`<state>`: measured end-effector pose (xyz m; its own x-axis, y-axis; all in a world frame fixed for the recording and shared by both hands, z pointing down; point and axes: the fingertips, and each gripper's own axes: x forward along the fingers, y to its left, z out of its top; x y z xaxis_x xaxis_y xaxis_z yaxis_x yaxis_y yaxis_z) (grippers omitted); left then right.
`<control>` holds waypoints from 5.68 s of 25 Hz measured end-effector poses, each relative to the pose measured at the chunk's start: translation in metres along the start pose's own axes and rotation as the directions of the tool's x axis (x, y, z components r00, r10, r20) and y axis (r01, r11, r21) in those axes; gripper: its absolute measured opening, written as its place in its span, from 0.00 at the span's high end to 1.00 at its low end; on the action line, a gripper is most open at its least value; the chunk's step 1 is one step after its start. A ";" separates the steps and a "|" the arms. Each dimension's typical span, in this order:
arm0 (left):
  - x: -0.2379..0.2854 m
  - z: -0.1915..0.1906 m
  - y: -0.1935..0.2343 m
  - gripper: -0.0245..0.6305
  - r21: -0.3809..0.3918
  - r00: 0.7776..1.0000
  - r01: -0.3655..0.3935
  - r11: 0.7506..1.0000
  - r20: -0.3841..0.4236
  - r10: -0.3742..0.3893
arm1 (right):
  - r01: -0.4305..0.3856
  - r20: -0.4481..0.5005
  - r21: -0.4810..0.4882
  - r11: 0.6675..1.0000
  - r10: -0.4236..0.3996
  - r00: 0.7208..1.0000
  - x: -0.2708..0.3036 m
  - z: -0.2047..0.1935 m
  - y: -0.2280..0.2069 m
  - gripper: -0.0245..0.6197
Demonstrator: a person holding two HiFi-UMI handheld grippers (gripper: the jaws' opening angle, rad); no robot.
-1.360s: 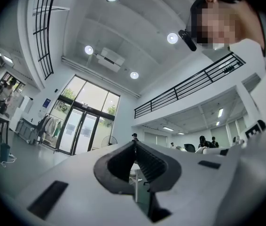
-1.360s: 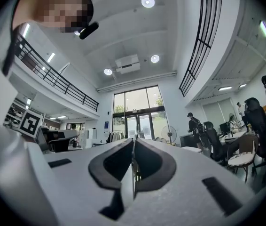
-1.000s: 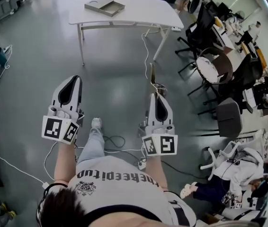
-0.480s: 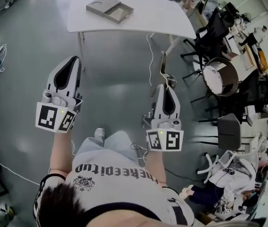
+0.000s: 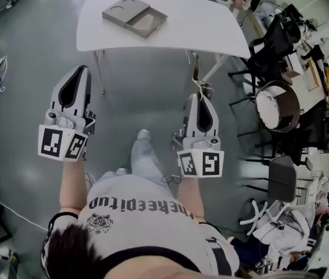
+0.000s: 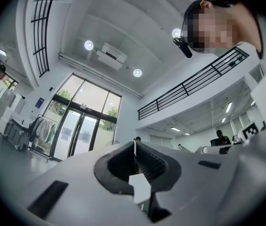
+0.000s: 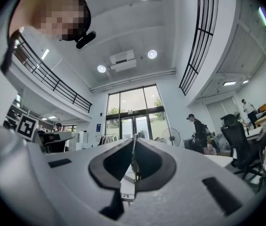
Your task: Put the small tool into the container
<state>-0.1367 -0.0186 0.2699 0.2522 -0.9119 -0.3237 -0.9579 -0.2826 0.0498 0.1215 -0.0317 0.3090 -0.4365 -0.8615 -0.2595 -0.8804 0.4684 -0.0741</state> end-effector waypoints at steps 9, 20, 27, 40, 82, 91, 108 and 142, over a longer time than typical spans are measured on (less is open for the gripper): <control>0.130 -0.019 0.011 0.94 0.051 0.999 -0.033 0.998 0.027 0.032 | -0.113 -0.004 0.020 0.993 0.113 0.994 0.124 -0.013 -0.069 0.94; 0.202 -0.053 0.019 0.94 0.069 0.999 -0.052 0.996 0.008 0.052 | -0.184 -0.056 0.066 0.981 0.187 0.981 0.202 -0.051 -0.107 0.94; 0.238 -0.074 0.055 0.94 0.031 1.000 -0.028 0.999 -0.001 0.028 | -0.163 -0.120 0.100 0.982 0.174 0.977 0.250 -0.084 -0.102 0.94; 0.333 -0.102 0.174 0.94 -0.028 0.995 0.097 0.995 -0.004 -0.097 | 0.035 -0.254 0.160 0.987 0.007 0.967 0.380 -0.165 -0.091 0.94; 0.400 -0.168 0.355 0.94 -0.061 0.987 0.088 0.994 -0.131 -0.095 | 0.639 -0.754 0.413 0.649 -0.150 0.640 0.498 -0.475 -0.133 0.94; 0.403 -0.176 0.356 0.94 -0.077 0.985 0.094 0.993 -0.140 -0.104 | 0.642 -0.789 0.374 0.669 -0.134 0.600 0.492 -0.484 -0.131 0.88; 0.399 -0.163 0.311 0.94 -0.088 0.985 0.123 0.988 -0.111 -0.133 | 0.586 -0.777 0.474 0.657 -0.002 0.630 0.461 -0.457 -0.114 0.76; 0.348 -0.120 0.198 0.94 -0.091 0.986 0.152 0.984 -0.058 -0.158 | 0.080 -0.506 0.026 0.996 -0.056 0.861 0.397 -0.243 -0.085 0.96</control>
<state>-0.2222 -0.4280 0.2805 0.4080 -0.8716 -0.2719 -0.8919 -0.4441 0.0852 -0.0217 -0.4614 0.4457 -0.4204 -0.8668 0.2681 -0.9073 0.4030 -0.1197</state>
